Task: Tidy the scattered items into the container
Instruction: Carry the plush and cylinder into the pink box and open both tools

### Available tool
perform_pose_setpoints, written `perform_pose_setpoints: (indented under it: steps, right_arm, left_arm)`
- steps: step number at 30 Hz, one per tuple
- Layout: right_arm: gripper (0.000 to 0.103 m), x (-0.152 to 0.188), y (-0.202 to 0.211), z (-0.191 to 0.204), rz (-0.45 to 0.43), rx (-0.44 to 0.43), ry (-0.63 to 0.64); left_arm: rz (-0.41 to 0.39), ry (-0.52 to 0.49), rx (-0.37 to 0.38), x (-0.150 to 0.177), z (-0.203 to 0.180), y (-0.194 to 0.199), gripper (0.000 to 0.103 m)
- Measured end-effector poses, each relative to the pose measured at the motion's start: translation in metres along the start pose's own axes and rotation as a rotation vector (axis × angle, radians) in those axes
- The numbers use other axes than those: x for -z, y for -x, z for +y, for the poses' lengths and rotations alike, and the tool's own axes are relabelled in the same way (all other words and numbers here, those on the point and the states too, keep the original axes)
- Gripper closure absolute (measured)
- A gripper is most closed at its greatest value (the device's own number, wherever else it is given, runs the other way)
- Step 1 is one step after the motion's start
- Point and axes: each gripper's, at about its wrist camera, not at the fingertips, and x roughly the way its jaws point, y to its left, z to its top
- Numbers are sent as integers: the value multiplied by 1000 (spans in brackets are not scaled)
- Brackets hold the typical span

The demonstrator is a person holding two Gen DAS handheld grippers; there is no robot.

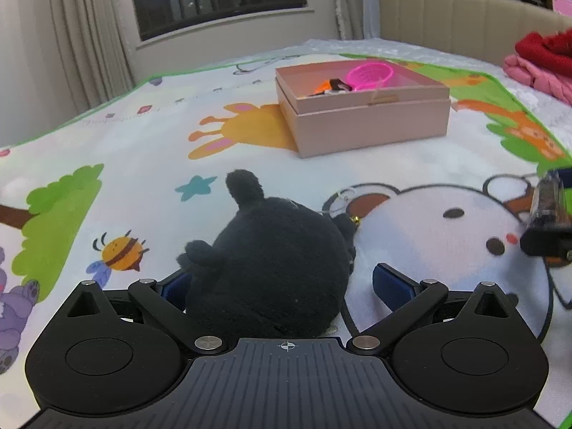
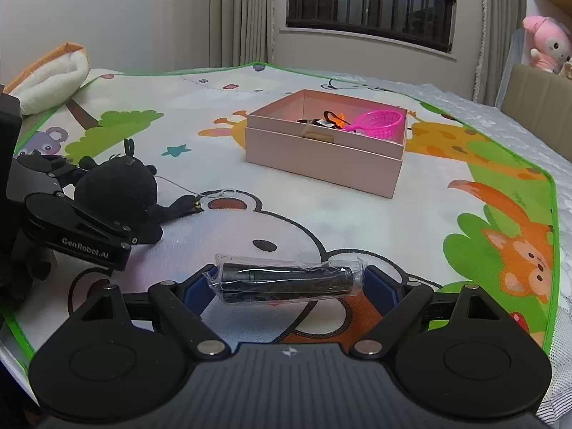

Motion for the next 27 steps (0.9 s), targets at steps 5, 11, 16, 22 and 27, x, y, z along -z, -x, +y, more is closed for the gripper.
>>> perform_pose_setpoints:
  steps: [5, 11, 16, 22, 27]
  right_arm:
    - [16, 1, 0, -3, -5, -5, 7]
    - [16, -1, 1, -15, -22, 11, 16]
    - [16, -14, 2, -31, -61, 36, 16]
    - [16, -43, 4, -40, -120, 39, 52]
    - [16, -69, -1, -38, -145, 43, 109]
  left_arm:
    - [2, 10, -1, -6, 3, -1, 14]
    - [-41, -14, 71, -31, -4, 8, 16]
    - [-175, -54, 141, -101, -11, 22, 16]
    - [-260, -25, 271, -198, -13, -3, 15]
    - [-186, -26, 311, -230, -23, -77, 5]
